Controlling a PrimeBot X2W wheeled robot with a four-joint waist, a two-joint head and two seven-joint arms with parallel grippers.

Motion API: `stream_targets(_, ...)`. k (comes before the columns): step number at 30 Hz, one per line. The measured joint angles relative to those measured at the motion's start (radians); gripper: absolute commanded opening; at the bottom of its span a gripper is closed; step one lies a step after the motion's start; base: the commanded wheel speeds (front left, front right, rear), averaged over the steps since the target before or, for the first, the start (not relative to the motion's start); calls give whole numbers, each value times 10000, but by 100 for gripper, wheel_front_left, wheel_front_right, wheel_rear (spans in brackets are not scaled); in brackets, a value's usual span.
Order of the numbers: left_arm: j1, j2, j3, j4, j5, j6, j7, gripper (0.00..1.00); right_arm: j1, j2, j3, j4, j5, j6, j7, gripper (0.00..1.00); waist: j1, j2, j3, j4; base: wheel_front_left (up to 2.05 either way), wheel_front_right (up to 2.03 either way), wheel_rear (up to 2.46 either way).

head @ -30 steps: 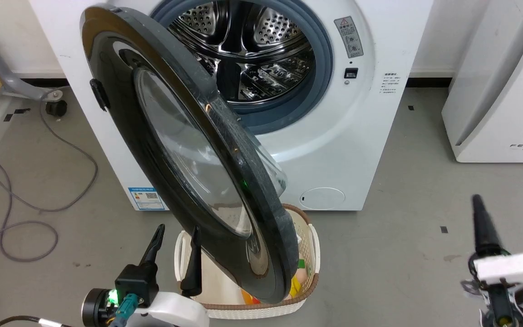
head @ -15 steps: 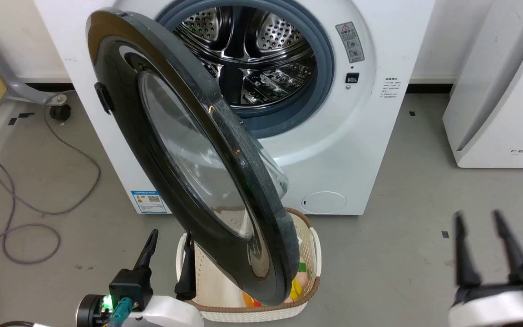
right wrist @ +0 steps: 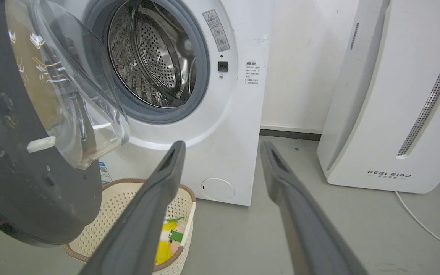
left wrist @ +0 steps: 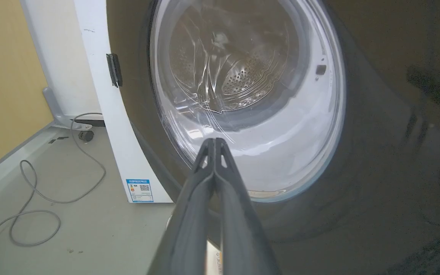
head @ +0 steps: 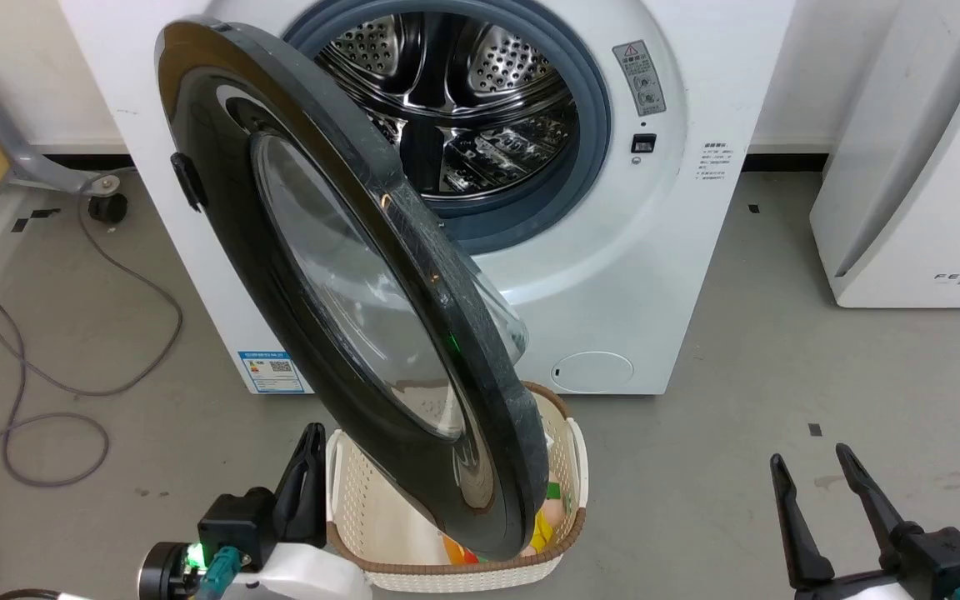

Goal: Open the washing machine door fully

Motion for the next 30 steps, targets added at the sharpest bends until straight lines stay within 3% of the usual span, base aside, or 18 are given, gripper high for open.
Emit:
stream_targets(11, -159, 0, 130, -1457, -155, 301, 2, 0, -99, 0, 21, 205, 194, 0, -2, 100, 0, 0, -22, 65, 0, 0, 0)
stream_targets(20, -1022, 52, 178, -4073, 518, 343, -12, 0, -101, 2, 40, 268, 393, 0, -2, 100, 0, 0, -48, 81, 0, 0, 0)
stream_targets(30, -2541, 42, -533, -6617, 884, 303, -12, 0, -141, 4, 90, 278, 466, 0, -2, 100, 0, 0, 150, 67, 0, 0, 0)
